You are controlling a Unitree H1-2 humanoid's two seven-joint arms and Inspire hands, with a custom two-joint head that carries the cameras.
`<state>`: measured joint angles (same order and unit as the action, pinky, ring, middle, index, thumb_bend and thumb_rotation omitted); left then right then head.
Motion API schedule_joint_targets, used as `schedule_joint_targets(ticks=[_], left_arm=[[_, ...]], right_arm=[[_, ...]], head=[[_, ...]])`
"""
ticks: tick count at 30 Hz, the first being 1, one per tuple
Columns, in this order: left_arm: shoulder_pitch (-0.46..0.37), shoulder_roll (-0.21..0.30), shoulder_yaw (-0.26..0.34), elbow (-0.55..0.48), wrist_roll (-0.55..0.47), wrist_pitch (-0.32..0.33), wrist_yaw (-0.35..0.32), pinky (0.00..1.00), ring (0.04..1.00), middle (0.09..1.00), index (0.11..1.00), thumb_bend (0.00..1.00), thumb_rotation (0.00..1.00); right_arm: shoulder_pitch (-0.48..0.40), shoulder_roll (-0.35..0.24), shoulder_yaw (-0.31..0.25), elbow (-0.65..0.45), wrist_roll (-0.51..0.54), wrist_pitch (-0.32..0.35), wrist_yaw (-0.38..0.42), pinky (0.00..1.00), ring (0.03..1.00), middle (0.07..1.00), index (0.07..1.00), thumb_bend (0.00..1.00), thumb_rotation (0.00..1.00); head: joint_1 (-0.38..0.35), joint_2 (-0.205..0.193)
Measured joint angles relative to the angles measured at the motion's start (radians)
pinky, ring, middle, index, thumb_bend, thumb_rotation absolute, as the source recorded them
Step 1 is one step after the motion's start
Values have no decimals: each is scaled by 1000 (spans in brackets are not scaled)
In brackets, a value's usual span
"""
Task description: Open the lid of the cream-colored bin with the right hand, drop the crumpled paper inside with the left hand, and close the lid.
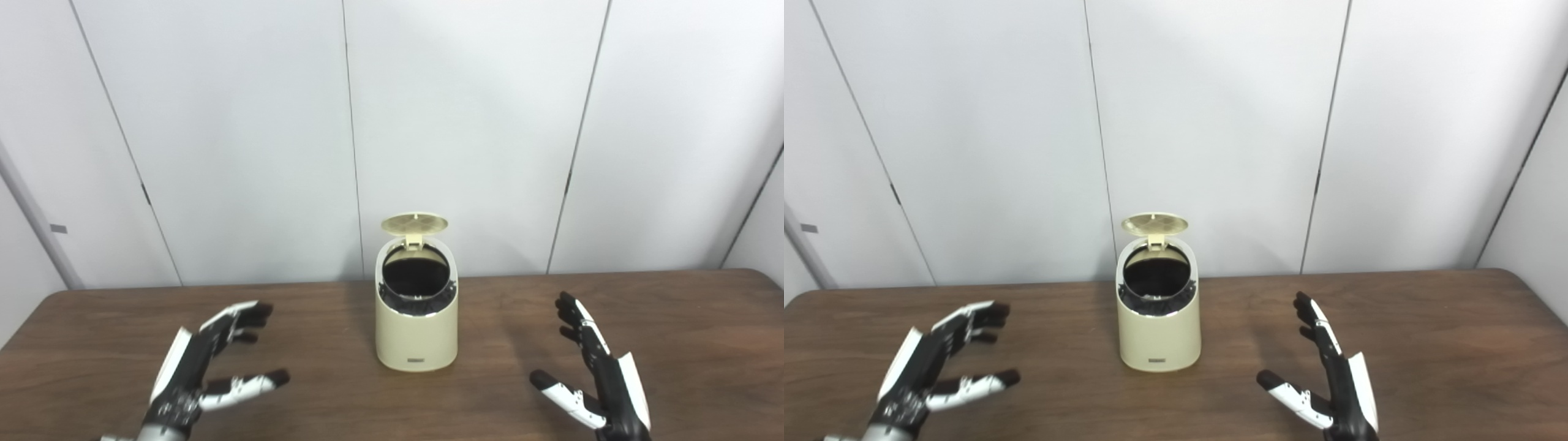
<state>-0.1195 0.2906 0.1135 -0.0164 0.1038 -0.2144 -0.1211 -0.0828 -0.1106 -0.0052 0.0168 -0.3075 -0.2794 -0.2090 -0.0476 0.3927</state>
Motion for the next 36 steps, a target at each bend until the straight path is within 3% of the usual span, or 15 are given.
schedule_joint_targets(ticks=[7,19,25,28,33,36], left_arm=[[12,-22,11,10,-5,-38,31,720,786,785,766,867,234],[56,-40,-4,105,14,-45,47,694,784,787,769,900,246],[46,-45,-11,115,15,-81,51,693,776,781,762,906,234],[41,-45,-10,119,15,-82,54,705,778,784,764,905,236],[40,-45,-11,119,15,-83,67,685,773,779,760,905,239],[40,-45,-13,120,15,-84,69,692,775,779,761,901,227]], right_arm=[[4,-4,-3,0,4,0,1,825,885,898,919,949,731],[10,-6,-14,-6,3,0,0,783,861,889,916,969,753],[8,-6,-16,-5,3,-2,-2,735,832,875,904,985,769],[4,-10,-19,0,10,-10,-2,786,864,895,914,995,763],[-26,-63,-41,39,8,-23,-1,860,891,897,902,995,776],[-49,-111,-49,71,-11,-44,-1,841,880,892,902,983,793]], head=[[-2,9],[-20,37],[-28,40],[-29,40],[-32,41],[-32,41]])
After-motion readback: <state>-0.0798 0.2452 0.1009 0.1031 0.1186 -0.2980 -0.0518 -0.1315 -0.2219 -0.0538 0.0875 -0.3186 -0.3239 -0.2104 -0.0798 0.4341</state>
